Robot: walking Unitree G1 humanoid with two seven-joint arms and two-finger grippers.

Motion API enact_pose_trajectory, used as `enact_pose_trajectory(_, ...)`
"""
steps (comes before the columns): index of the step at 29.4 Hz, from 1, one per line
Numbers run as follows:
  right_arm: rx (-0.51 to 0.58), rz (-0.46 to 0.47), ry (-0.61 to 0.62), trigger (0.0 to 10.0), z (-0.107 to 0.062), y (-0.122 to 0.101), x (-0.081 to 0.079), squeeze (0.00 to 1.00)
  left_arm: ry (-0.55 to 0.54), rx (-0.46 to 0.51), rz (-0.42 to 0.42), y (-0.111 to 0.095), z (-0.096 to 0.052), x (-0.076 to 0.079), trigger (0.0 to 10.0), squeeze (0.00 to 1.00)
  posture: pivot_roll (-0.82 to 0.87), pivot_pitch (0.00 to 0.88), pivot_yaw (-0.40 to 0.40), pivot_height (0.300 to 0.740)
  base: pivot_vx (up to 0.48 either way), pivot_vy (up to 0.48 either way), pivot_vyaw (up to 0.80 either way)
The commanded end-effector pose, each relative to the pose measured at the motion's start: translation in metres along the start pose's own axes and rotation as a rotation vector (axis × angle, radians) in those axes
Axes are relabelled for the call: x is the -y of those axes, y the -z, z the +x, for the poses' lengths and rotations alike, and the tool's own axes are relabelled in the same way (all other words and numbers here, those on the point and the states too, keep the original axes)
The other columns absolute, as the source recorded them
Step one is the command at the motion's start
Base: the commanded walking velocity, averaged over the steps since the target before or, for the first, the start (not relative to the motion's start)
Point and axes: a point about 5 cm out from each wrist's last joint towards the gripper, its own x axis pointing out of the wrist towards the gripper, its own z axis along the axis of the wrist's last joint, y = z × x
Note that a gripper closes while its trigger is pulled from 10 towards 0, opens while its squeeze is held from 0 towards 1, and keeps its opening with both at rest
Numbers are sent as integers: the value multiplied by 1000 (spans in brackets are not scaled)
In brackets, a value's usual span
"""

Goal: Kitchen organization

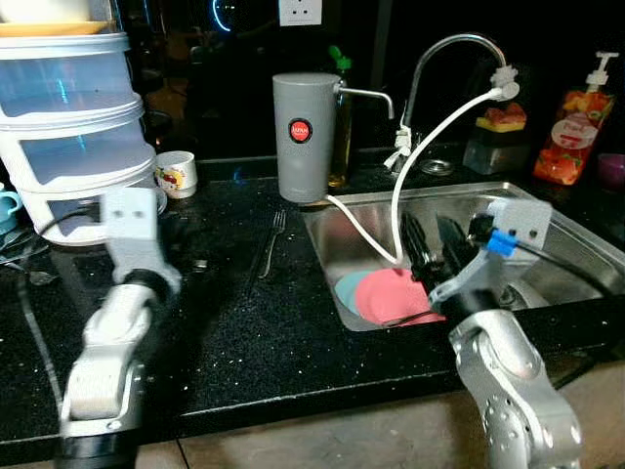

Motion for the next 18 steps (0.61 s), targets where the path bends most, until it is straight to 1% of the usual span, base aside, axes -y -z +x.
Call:
enact_pose_trajectory(1, -6, -7, 8, 10000, 0, 3, 2, 0, 26, -22, 2, 6, -2, 2, 10000, 0, -21, 45, -22, 740, 0, 0, 0)
enact_pose_trajectory(5, -1, -5, 15, 10000, 4, 4, 2, 0, 45, -15, 26, 9, -2, 10, 10000, 0, -22, 41, -24, 740, 0, 0, 0)
enact_pose_trajectory(8, 2, -4, 12, 10000, 4, 4, 2, 0, 36, -16, 28, 12, 0, 12, 10000, 0, -21, 41, -27, 740, 0, 0, 0)
enact_pose_trajectory(10, 3, -4, 10, 10000, 4, 4, 3, 0, 23, -12, 22, 12, 2, 11, 10000, 0, -21, 41, -27, 740, 0, -300, 0)
enact_pose_trajectory(12, 3, -4, 12, 10000, 4, 4, 3, 0, 6, -9, 17, 12, 6, 9, 10000, 35, -23, 44, -31, 740, 0, -416, 0)
enact_pose_trajectory(18, 7, -3, 16, 10000, 5, 4, 4, 0, -7, -7, 13, 12, 10, 7, 10000, 27, -28, 48, -28, 740, 0, -476, 0)
